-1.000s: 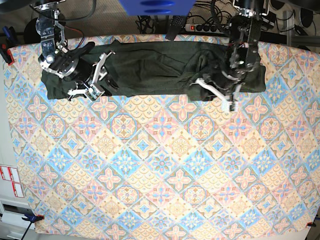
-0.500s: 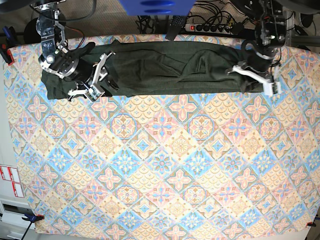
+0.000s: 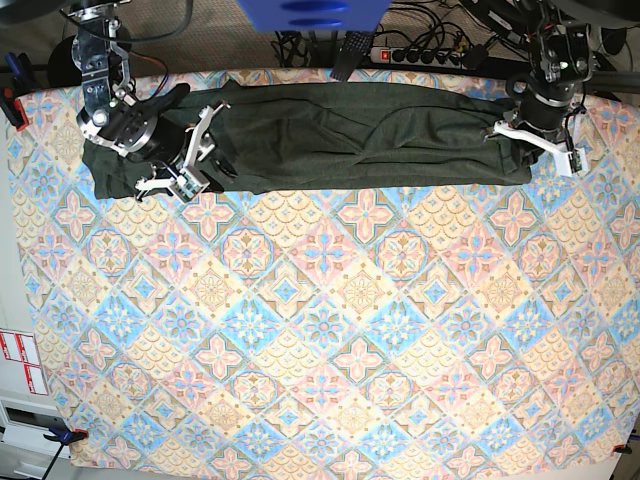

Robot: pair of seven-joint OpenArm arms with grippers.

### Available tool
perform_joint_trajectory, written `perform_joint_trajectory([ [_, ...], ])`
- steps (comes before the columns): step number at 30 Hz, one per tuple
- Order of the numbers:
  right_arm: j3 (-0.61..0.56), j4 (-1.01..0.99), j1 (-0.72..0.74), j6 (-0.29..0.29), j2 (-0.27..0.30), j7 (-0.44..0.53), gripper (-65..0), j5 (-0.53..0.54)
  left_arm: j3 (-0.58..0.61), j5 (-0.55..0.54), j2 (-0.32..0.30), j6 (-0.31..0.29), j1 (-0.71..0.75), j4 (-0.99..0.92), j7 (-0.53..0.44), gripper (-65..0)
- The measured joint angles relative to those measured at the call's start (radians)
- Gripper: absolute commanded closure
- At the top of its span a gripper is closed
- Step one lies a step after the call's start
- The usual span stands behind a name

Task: Fold the T-shirt properly
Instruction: 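Move the left gripper to the strip's end and grasp its edge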

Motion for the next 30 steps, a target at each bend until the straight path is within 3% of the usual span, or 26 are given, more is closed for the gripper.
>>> perform_joint_trajectory([
  [11, 0.0, 0.0, -0.003, 0.0, 0.0, 0.0, -15.3, 0.0, -0.048, 0.001, -0.026, 0.012, -0.014, 0.0, -0.005, -18.8],
  [21, -0.002, 0.0, -0.002, 0.0, -0.001, 0.0, -15.3, 0.001, -0.055, 0.0, -0.057, 0.007, 0.02, -0.003, -0.001, -37.8],
  [26, -0.002, 0.0, -0.005, 0.0, 0.001, -0.002, -15.3, 0.0, -0.053, -0.007, -0.117, 0.002, 0.024, -0.116, 0.0, -46.4],
  [30, -0.002, 0.0, -0.003, 0.0, -0.002, 0.001, -15.3, 0.004, -0.052, -0.007, -0.123, -0.002, 0.018, -0.176, 0.0, -49.2],
])
